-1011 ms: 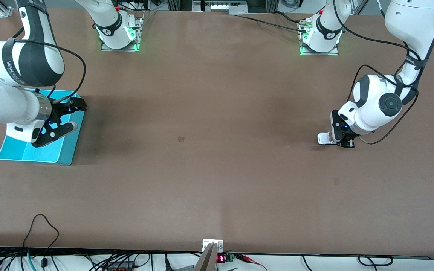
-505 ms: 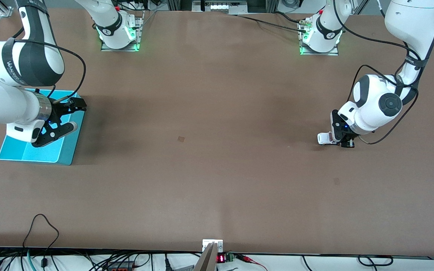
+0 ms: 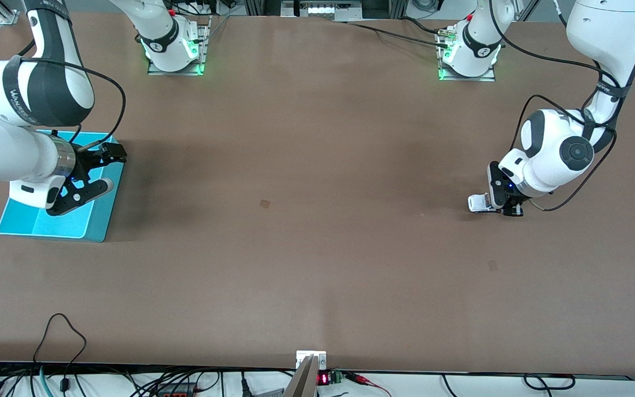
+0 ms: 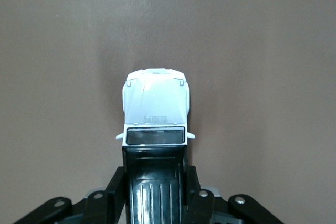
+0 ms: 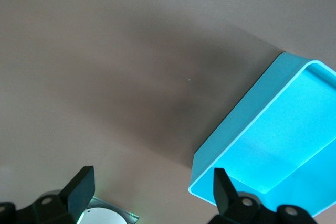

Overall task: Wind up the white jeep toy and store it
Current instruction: 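Close the left gripper on the jeep's body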

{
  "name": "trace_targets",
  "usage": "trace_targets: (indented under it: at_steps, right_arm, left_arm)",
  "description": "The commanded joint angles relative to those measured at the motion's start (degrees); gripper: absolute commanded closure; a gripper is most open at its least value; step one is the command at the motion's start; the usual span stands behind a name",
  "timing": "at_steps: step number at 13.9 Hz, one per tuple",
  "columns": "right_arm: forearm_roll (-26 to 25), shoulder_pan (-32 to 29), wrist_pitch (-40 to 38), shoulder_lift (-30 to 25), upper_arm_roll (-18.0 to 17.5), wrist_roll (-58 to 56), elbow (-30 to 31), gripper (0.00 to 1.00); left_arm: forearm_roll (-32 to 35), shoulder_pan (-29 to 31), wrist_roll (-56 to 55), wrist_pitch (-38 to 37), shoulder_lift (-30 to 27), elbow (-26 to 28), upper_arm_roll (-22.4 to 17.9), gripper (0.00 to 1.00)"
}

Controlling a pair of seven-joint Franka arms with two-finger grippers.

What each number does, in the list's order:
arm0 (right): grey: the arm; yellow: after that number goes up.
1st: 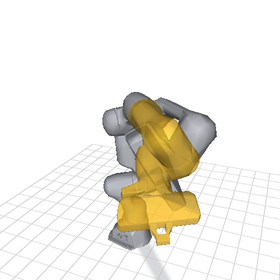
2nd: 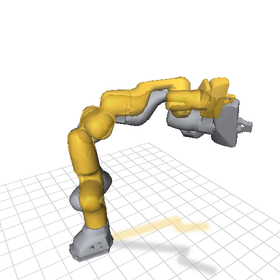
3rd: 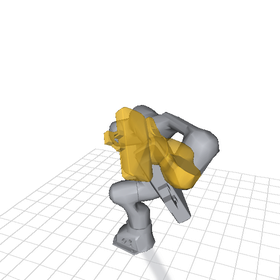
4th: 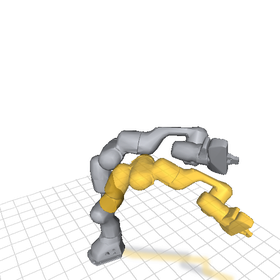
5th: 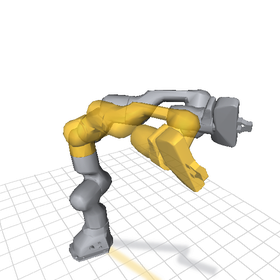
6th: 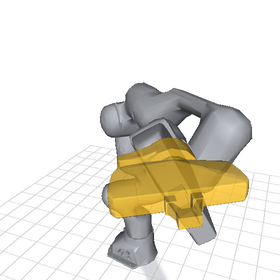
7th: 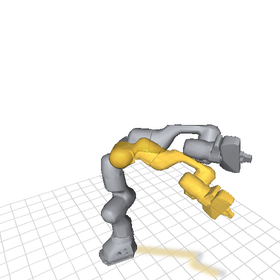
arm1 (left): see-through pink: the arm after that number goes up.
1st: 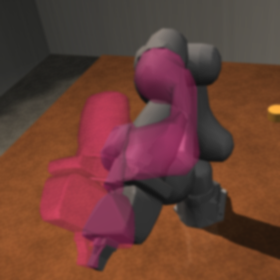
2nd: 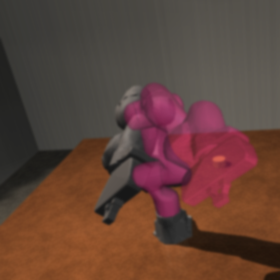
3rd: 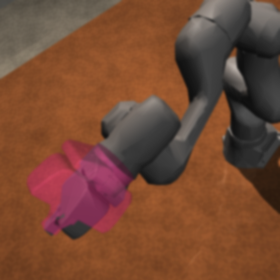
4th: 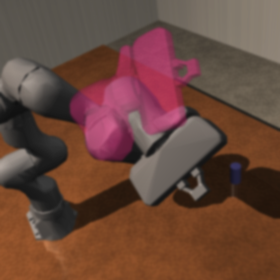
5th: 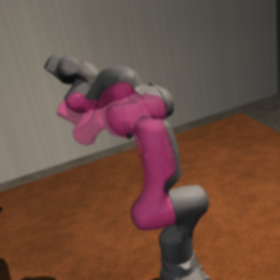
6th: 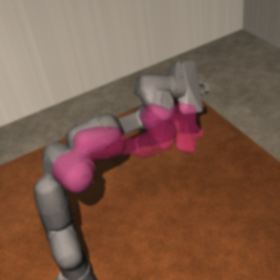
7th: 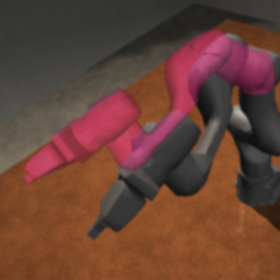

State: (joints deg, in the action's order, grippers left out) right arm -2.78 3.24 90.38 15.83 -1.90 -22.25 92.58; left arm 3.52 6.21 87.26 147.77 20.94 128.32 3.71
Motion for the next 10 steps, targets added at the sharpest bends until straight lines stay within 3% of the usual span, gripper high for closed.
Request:
trace_targets:
  at_steps: [1,10]
  right_arm:
    - [0.7,-0.2,-0.6,-0.1,0.1,-1.0,-0.2,0.00]
    - [0.7,-0.2,-0.7,-0.1,0.1,-1.0,-0.2,0.00]
  left_arm:
    - [0.9,1.8,2.1,-0.5,1.4,-0.1,0.3,0.90]
    - [3.9,5.6,6.3,-0.1,3.8,-2.3,0.2,0.90]
